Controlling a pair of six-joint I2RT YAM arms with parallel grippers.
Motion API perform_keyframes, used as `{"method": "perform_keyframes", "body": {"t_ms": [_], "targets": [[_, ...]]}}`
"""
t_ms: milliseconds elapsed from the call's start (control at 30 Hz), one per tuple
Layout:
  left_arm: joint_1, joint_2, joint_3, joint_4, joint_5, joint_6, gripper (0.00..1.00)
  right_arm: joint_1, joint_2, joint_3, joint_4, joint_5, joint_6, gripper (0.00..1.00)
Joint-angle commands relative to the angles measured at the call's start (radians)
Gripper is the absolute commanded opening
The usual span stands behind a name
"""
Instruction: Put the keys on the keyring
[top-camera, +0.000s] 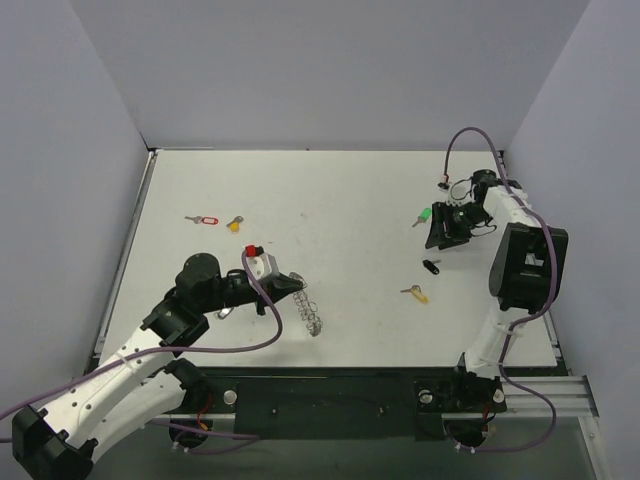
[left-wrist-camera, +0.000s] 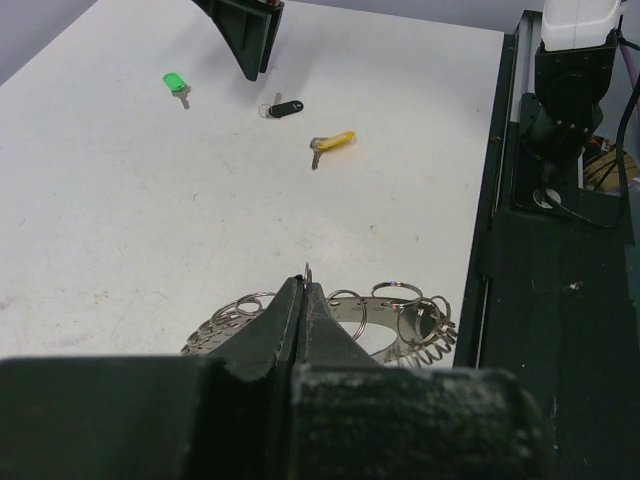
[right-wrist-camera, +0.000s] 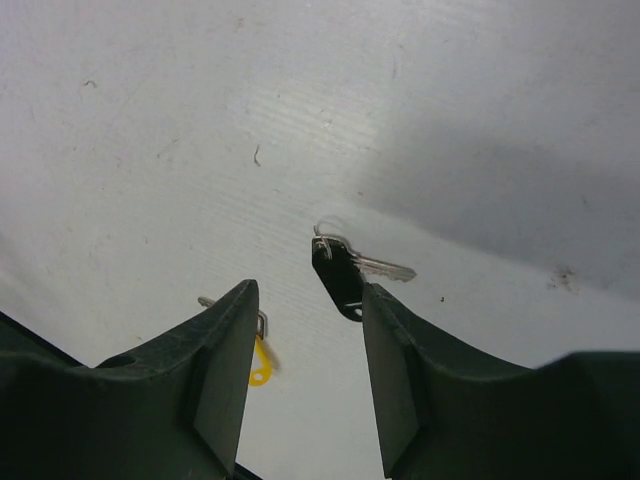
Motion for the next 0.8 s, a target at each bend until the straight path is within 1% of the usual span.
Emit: {"method": "perform_keyframes", "body": {"t_ms": [0, 67, 100, 233, 633, 767], "targets": [[0.026, 0.014, 0.017, 0.048, 0.037, 0.017, 0.0, 0.03, 0.053, 0.072, -0.044, 0.082, 0.078, 0.39], [0.034, 0.021, 0.02, 0.048, 0.043, 0.017, 0.0, 0.045, 0.074, 0.078, -0.044, 0.115, 0.071, 0.36], [0.036, 0.024, 0.017, 0.051, 0.045, 0.014, 0.0, 0.055, 0.088, 0.082, -0.047, 0.129, 0.069, 0.33], [0.053, 0.029, 0.017, 0.056, 0.049, 0.012, 0.0, 0.07, 0.12, 0.085, -0.056, 0.158, 0.055, 0.27], [0.062, 0.038, 0.014, 0.062, 0.06, 0.012, 0.0, 0.078, 0.142, 0.078, -0.079, 0.154, 0.043, 0.27], [0.062, 0.04, 0.012, 0.06, 0.065, 0.012, 0.0, 0.085, 0.148, 0.081, -0.09, 0.14, 0.035, 0.25]]}}
